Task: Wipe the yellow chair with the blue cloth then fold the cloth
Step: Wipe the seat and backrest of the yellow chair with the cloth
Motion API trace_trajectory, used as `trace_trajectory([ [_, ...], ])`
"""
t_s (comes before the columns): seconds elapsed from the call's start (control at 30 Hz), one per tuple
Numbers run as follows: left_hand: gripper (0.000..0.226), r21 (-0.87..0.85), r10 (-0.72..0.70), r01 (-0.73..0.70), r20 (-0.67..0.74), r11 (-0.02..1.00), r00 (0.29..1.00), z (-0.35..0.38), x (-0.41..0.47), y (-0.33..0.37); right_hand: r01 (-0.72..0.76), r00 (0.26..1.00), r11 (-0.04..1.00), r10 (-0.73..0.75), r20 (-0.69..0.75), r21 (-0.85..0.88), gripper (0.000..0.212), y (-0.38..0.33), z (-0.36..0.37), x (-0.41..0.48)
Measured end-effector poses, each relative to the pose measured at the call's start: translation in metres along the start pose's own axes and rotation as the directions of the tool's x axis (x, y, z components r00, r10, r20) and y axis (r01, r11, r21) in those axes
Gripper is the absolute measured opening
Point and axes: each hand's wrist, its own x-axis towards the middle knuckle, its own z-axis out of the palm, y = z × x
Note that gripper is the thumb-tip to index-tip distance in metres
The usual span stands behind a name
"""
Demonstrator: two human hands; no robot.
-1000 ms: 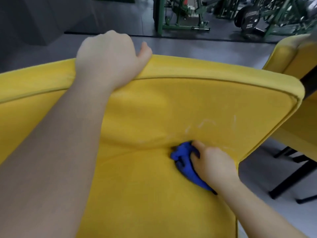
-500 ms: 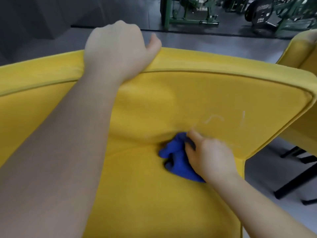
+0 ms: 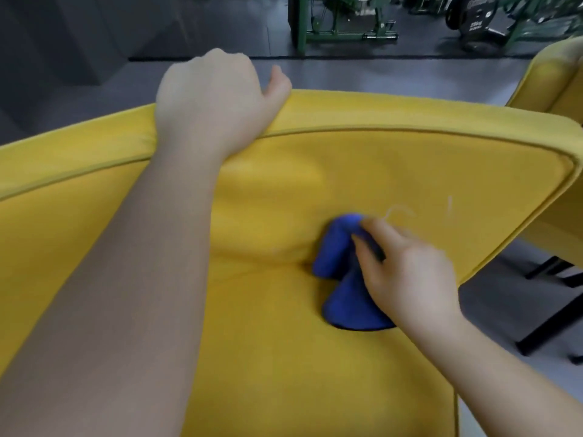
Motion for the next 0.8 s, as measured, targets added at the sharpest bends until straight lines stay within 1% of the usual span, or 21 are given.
trace_trajectory([
  [0.03,0.062,0.046,-0.011,0.013,-0.059,0.999,0.998,0.009,0.005,-0.013,0.067,0.977,0.996,-0.053,-0.207,0.058,0.017,-0.007,-0.016,0.009],
  [0.07,0.060,0.035,-0.068,0.070,-0.066,0.997,0.995,0.009,0.004,-0.020,0.095,0.936,0.993,-0.067,-0.345,0.065,0.018,-0.009,-0.026,0.018],
  [0.1,0.058,0.022,-0.052,0.054,-0.077,0.998,0.996,0.008,0.003,-0.015,0.110,0.905,0.993,-0.083,-0.417,0.043,0.020,-0.006,-0.027,0.027],
  [0.13,0.057,0.054,-0.017,0.023,-0.100,0.998,0.995,0.010,0.006,-0.007,0.077,0.892,0.995,-0.094,-0.443,-0.055,0.021,-0.003,-0.022,0.031],
  [0.17,0.056,0.046,-0.003,0.008,-0.106,0.999,0.994,0.011,0.007,-0.001,0.060,0.902,0.986,-0.120,-0.414,-0.156,0.022,0.005,-0.011,0.029],
  [0.23,0.054,0.036,0.001,0.003,-0.105,0.999,0.995,0.013,0.013,-0.006,0.101,0.975,0.950,-0.153,-0.159,-0.296,0.032,0.019,0.016,0.010],
  [0.27,0.054,0.058,-0.005,0.011,-0.108,0.998,0.994,0.013,0.013,-0.010,0.135,0.991,0.932,-0.122,0.061,-0.337,0.035,0.021,0.030,-0.006],
  [0.3,0.054,0.081,0.017,-0.008,-0.112,0.997,0.994,0.013,0.011,-0.009,0.114,0.968,0.934,-0.027,0.250,-0.340,0.031,0.024,0.039,-0.018],
  [0.37,0.055,0.072,0.023,-0.015,-0.110,0.997,0.994,0.013,0.010,-0.008,-0.101,0.882,0.970,0.191,0.431,-0.223,0.020,0.026,0.039,-0.019],
  [0.4,0.055,0.076,0.005,0.004,-0.108,0.997,0.994,0.014,0.011,-0.009,-0.203,0.877,0.975,0.223,0.426,-0.093,0.020,0.023,0.032,-0.012],
  [0.43,0.056,0.090,-0.003,0.012,-0.106,0.996,0.994,0.015,0.012,-0.011,-0.242,0.904,0.970,0.214,0.371,0.030,0.020,0.019,0.024,-0.007],
  [0.47,0.056,0.100,-0.009,0.020,-0.103,0.995,0.995,0.016,0.012,-0.012,-0.188,0.956,0.976,0.156,0.249,0.109,0.020,0.010,0.010,-0.002],
  [0.5,0.056,0.101,-0.015,0.025,-0.102,0.995,0.995,0.016,0.011,-0.014,-0.093,0.995,0.985,0.088,0.038,0.147,0.019,0.000,-0.005,0.005],
  [0.53,0.056,0.101,-0.021,0.032,-0.108,0.994,0.994,0.015,0.011,-0.014,-0.007,0.984,0.987,0.036,-0.173,0.162,0.019,-0.007,-0.018,0.015],
  [0.57,0.055,0.098,-0.019,0.031,-0.117,0.995,0.993,0.015,0.010,-0.014,0.052,0.941,0.987,0.003,-0.338,0.153,0.021,-0.008,-0.027,0.025],
  [0.6,0.055,0.092,-0.015,0.027,-0.122,0.995,0.992,0.015,0.010,-0.014,0.068,0.903,0.991,-0.014,-0.430,0.111,0.025,-0.006,-0.031,0.032],
  [0.63,0.055,0.084,-0.008,0.018,-0.115,0.996,0.993,0.014,0.010,-0.013,0.055,0.888,0.998,-0.029,-0.460,0.042,0.028,0.001,-0.028,0.038],
  [0.67,0.055,0.082,-0.002,0.010,-0.105,0.997,0.994,0.013,0.009,-0.011,0.040,0.900,0.999,-0.046,-0.434,-0.024,0.029,0.007,-0.022,0.038],
  [0.73,0.055,0.081,0.017,-0.008,-0.107,0.997,0.994,0.013,0.011,-0.010,0.078,0.961,0.986,-0.114,-0.253,-0.147,0.029,0.019,-0.002,0.019],
  [0.77,0.054,0.086,0.026,-0.017,-0.107,0.996,0.994,0.013,0.011,-0.011,0.073,0.992,0.972,-0.094,-0.084,-0.224,0.027,0.024,0.013,0.003],
  [0.8,0.054,0.088,0.034,-0.025,-0.103,0.996,0.994,0.013,0.011,-0.011,0.006,0.991,0.965,0.029,0.128,-0.264,0.024,0.027,0.021,-0.010],
])
